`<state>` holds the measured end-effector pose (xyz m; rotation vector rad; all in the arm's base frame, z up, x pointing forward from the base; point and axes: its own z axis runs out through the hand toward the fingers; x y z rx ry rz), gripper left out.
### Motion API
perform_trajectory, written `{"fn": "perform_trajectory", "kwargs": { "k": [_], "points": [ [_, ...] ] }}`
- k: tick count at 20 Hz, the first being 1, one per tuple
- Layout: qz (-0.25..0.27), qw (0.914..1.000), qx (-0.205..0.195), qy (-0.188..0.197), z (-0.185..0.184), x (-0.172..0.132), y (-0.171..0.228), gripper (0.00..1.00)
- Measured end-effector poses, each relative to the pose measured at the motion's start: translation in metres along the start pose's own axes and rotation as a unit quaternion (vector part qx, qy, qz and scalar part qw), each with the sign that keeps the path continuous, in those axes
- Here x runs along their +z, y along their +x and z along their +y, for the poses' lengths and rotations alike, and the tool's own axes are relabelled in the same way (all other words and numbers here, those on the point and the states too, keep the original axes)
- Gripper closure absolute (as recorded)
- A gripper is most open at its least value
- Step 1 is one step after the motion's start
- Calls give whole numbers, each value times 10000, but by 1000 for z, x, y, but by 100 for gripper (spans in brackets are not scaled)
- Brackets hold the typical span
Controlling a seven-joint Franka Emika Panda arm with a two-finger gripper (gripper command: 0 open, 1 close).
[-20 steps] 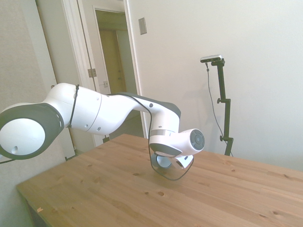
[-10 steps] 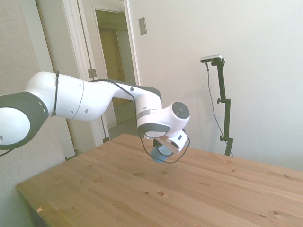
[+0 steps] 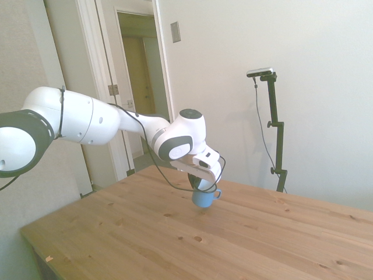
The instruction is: Flip the mug upright
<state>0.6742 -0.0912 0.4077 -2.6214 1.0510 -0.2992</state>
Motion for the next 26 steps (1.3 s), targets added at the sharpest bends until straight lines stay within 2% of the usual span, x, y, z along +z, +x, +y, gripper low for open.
{"fn": "perform_trajectory", "kwargs": {
  "k": [4, 10, 11, 26],
  "points": [
    [386, 9989, -8, -269, 0, 10, -8, 100],
    [514, 9976, 105, -452, 0, 16, -16, 100],
    [515, 9975, 124, -470, 0, 17, -16, 0],
    [432, 9976, 244, -493, 6, 20, -15, 0]
  ]
}}
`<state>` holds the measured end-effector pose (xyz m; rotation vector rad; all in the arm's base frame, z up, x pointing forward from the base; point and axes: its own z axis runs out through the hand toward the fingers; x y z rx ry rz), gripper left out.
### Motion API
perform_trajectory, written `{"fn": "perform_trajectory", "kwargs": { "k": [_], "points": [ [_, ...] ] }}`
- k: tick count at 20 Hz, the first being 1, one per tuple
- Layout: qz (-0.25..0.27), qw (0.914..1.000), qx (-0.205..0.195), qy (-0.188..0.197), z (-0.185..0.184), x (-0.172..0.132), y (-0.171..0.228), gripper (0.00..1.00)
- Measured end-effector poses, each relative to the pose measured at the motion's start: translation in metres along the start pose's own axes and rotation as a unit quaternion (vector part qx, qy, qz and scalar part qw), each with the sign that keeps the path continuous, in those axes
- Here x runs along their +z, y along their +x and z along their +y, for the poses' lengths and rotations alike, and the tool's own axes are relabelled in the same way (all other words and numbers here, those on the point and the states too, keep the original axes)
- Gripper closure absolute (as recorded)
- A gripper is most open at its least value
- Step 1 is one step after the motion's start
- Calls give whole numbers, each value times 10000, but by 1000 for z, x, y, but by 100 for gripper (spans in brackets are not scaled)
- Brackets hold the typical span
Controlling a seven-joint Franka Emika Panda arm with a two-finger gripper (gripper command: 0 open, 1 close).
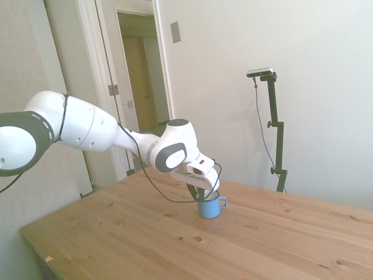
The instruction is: Flip the mug upright
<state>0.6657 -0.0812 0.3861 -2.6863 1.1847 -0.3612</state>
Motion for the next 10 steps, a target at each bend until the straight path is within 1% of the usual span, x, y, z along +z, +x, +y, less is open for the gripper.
{"fn": "perform_trajectory", "kwargs": {
  "k": [3, 6, 8, 10],
  "points": [
    [-9, 10000, 45, 84, 0, -21, 2, 0],
    [-75, 9996, 98, 252, -1, -54, 2, 0],
    [-263, 9987, 111, 418, -3, -76, -3, 0],
    [-493, 9976, 134, 474, -5, -91, -7, 0]
  ]
}}
